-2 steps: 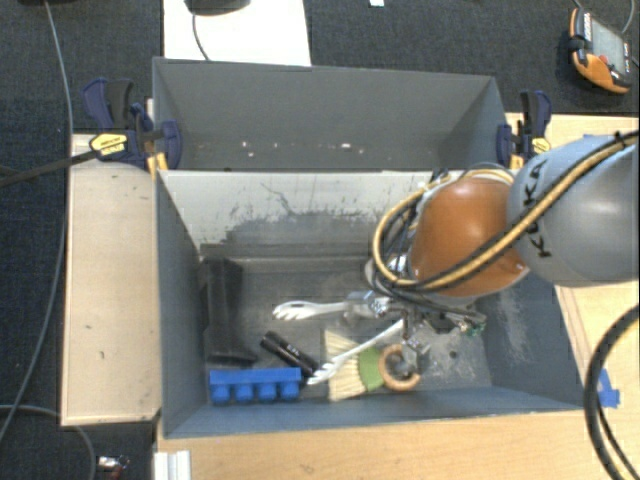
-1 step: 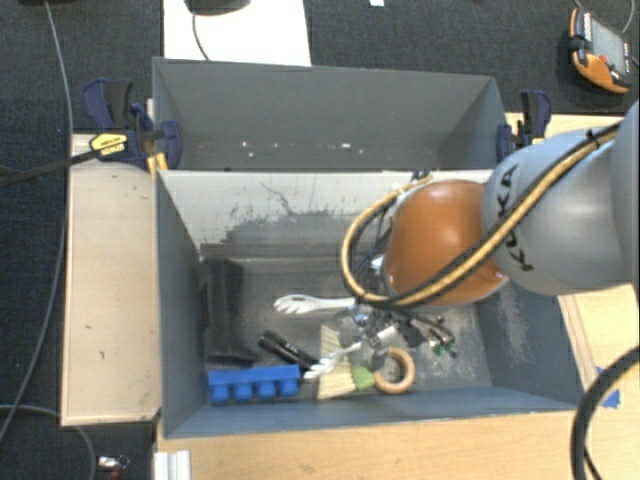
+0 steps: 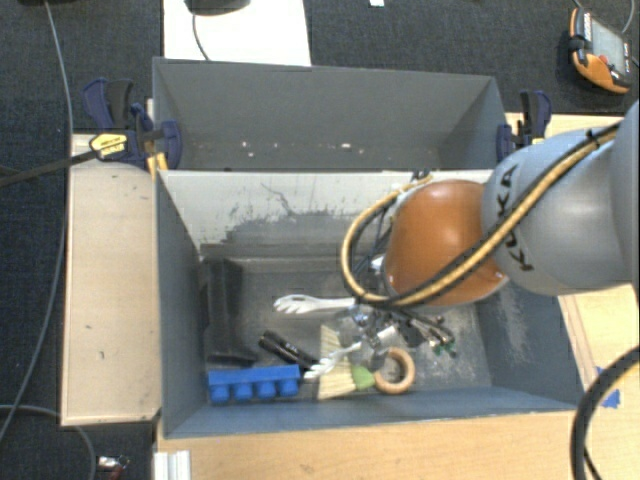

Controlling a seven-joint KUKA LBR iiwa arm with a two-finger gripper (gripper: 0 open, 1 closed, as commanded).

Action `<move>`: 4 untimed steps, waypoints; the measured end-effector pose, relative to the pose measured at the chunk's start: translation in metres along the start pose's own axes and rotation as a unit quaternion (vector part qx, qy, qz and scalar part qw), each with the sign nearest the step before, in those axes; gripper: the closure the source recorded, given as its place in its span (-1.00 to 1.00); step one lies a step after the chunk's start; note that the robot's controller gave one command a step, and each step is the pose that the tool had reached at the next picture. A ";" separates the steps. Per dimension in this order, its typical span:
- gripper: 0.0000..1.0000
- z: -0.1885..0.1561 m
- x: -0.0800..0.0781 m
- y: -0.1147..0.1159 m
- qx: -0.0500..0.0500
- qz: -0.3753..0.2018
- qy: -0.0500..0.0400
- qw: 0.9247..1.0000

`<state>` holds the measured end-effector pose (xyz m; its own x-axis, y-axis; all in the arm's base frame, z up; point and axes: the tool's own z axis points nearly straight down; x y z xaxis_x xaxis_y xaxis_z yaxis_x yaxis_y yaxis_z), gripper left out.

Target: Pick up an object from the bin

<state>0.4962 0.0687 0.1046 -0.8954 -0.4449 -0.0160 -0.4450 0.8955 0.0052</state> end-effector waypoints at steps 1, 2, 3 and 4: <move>1.00 0.034 0.002 -0.005 -0.001 0.018 -0.002 1.000; 1.00 0.020 0.002 -0.007 0.000 0.009 -0.004 1.000; 1.00 0.034 -0.003 0.016 -0.001 0.018 -0.005 1.000; 1.00 0.034 -0.003 0.014 -0.001 0.018 -0.005 1.000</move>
Offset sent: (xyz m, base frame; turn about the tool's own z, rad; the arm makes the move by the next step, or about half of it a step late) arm 0.0004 -0.0075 -0.0209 0.0149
